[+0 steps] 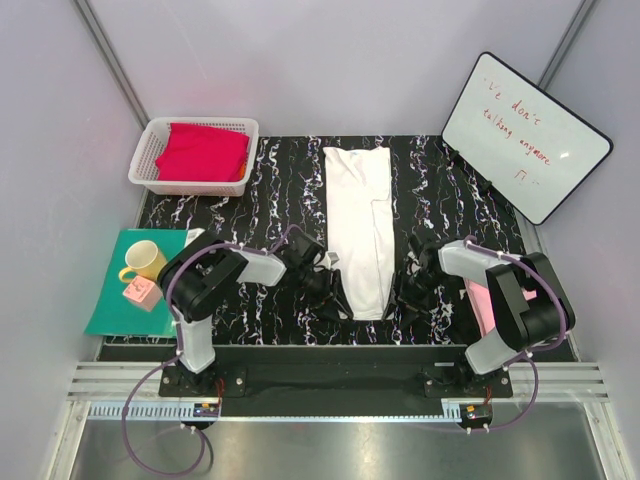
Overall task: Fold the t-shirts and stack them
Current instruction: Grab the bottom of the folded rectangular tshirt with both arms
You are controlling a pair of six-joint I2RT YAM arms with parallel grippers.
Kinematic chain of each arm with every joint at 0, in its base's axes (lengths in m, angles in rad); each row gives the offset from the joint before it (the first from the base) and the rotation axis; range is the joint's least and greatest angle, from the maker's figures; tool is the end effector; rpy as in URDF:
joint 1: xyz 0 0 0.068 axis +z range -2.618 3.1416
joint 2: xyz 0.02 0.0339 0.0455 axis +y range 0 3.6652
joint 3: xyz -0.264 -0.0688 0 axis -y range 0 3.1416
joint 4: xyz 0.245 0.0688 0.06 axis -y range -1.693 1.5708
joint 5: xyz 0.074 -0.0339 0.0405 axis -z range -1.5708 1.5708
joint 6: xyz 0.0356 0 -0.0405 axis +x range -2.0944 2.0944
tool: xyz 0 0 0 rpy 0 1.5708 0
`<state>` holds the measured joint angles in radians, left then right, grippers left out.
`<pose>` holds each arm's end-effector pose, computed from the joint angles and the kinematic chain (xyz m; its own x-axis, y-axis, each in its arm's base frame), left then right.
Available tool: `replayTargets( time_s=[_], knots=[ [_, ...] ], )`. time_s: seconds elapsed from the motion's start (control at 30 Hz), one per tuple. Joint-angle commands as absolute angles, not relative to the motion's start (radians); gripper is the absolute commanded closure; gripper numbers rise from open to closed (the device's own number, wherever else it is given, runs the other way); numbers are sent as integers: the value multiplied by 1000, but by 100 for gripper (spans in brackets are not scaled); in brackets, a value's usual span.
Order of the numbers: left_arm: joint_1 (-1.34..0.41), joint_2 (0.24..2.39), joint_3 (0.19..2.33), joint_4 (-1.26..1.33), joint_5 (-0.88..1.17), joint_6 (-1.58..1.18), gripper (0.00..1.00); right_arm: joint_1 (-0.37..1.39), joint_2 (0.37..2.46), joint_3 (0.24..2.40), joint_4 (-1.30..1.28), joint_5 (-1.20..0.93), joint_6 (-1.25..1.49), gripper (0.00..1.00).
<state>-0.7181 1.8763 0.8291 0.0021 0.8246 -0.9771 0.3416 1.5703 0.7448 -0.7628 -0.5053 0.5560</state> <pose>0.2261 -0.2323 0.0982 -0.9646 0.0956 0.2457 -0.1348 0.6221 -0.7713 0.2093 0.0927 0.1330 -0.9507 0.1522 0.2703 0.2550 0.8795 0.4019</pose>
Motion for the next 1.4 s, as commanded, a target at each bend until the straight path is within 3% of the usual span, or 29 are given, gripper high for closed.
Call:
replayTargets(
  time_s=[0.0, 0.17, 0.33, 0.47, 0.67, 1.07, 1.13, 1.23, 1.37],
  knots=[
    [-726, 1921, 839, 38, 735, -994, 63, 347, 1528, 739, -716, -450, 583, 44],
    [-726, 1902, 813, 23, 719, -989, 89, 347, 1470, 752, -722, -468, 589, 44],
    [-726, 1882, 807, -37, 695, -960, 99, 344, 1398, 744, -739, -456, 597, 31],
    [-726, 1867, 805, -69, 678, -948, 100, 344, 1436, 710, -707, -414, 589, 31],
    [-726, 1845, 796, -83, 657, -945, 100, 344, 1554, 672, -600, -436, 588, 55],
    [-726, 1810, 781, -117, 644, -920, 100, 344, 1612, 722, -555, -436, 584, 56],
    [-727, 1813, 781, -124, 646, -913, 100, 344, 1631, 726, -536, -433, 574, 75],
    [-729, 1812, 790, -156, 649, -882, 100, 344, 1644, 719, -516, -452, 566, 91],
    [-733, 1809, 817, -231, 660, -819, 100, 344, 1606, 712, -517, -482, 568, 97]
  ],
)
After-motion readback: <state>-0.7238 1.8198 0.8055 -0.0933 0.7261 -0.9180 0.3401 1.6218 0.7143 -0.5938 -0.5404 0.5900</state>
